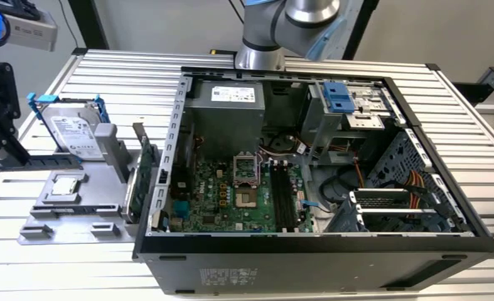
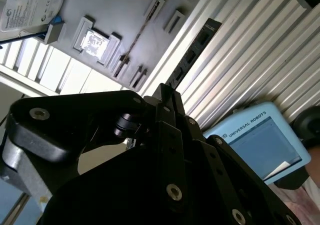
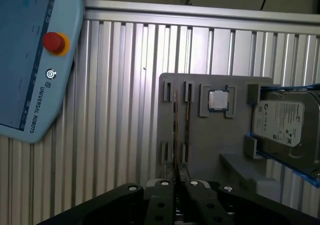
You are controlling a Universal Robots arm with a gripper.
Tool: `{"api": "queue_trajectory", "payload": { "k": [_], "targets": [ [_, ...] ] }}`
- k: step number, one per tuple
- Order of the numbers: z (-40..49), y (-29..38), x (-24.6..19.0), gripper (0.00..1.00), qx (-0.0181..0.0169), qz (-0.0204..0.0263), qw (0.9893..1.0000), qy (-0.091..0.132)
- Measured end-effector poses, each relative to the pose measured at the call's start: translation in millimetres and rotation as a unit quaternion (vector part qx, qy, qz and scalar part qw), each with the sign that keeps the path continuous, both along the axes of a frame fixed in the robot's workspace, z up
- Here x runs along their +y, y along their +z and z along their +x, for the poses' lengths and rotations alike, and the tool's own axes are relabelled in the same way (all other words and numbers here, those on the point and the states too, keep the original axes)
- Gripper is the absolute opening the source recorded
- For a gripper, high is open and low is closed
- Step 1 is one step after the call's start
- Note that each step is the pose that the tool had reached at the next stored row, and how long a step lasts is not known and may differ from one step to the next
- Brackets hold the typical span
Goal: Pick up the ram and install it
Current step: 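Pick up the ram and move it above insertion slot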
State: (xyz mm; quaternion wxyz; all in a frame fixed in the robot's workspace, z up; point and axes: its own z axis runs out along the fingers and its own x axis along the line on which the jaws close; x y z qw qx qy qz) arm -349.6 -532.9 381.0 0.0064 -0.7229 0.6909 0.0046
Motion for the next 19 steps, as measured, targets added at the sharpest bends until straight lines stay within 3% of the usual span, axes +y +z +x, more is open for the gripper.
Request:
{"api": "queue_trajectory", "payload": {
  "k": [19],
  "targets": [
    [14.1,0.0,0.0,0.00,0.0000,0.0000,1.0000,0.000]
  ]
}}
